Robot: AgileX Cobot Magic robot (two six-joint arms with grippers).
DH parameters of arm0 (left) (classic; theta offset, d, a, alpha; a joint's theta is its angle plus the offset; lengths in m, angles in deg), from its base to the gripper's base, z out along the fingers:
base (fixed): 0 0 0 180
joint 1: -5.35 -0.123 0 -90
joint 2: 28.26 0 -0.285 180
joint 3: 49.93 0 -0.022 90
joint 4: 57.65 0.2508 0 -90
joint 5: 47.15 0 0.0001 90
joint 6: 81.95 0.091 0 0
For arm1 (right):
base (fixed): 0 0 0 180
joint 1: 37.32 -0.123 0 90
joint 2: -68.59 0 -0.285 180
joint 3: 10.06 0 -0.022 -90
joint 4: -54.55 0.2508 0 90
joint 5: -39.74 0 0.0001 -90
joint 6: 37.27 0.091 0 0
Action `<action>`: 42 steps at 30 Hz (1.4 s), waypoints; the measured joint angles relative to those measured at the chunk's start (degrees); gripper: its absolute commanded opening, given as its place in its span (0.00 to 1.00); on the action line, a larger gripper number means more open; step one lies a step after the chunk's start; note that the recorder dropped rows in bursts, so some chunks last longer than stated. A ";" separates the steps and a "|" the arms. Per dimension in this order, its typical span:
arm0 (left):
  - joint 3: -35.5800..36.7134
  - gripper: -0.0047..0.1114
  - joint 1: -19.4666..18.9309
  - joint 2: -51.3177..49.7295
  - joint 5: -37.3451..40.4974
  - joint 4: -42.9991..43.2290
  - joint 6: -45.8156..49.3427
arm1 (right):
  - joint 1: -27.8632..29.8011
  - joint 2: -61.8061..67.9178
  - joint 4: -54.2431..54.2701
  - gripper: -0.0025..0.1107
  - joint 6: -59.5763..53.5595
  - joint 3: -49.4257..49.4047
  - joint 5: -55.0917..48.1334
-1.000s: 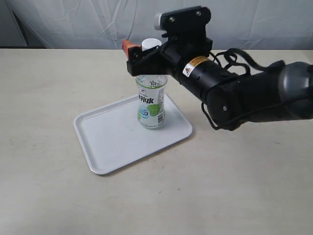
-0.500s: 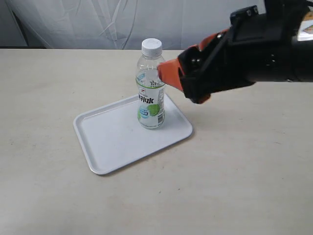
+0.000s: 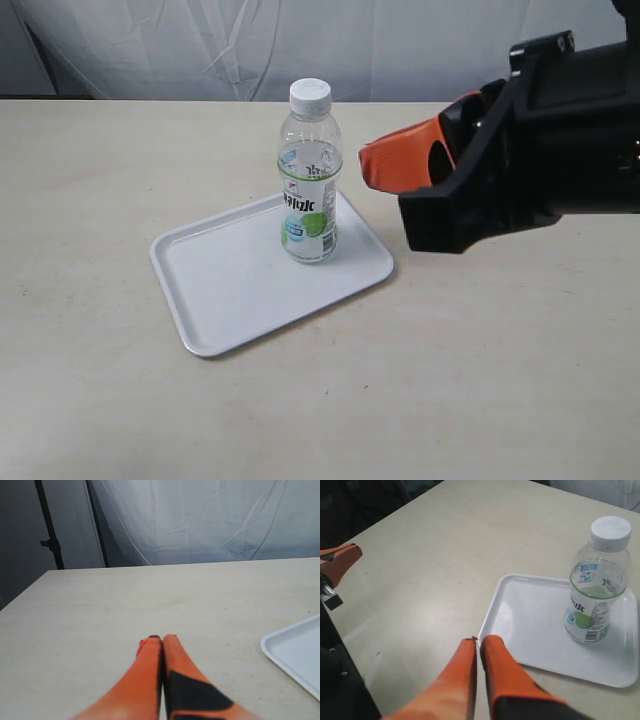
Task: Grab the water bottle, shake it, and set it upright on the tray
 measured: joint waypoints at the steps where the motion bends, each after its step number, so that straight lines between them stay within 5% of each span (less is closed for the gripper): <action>1: 0.00 0.04 0.00 0.00 0.00 0.00 0.00 | 0.00 0.00 0.00 0.10 0.00 0.00 0.00; 14: 0.00 0.04 0.00 0.00 0.00 0.00 0.00 | 2.50 -6.58 -3.03 0.10 0.00 -0.10 9.82; 25: 0.00 0.04 0.00 0.00 0.00 0.00 0.00 | 40.52 -33.80 -0.40 0.10 0.00 -19.31 11.04; 28: 0.00 0.04 0.00 0.00 0.00 0.00 0.00 | 46.31 -41.93 -0.10 0.10 0.00 -24.68 9.28; 36: 0.00 0.04 0.00 0.00 0.00 0.00 0.00 | 49.17 -51.07 -0.93 0.10 0.27 -33.53 6.18; 42: 0.00 0.04 0.00 0.00 0.00 0.00 0.00 | 49.19 -54.53 -15.14 0.10 10.74 -38.07 5.81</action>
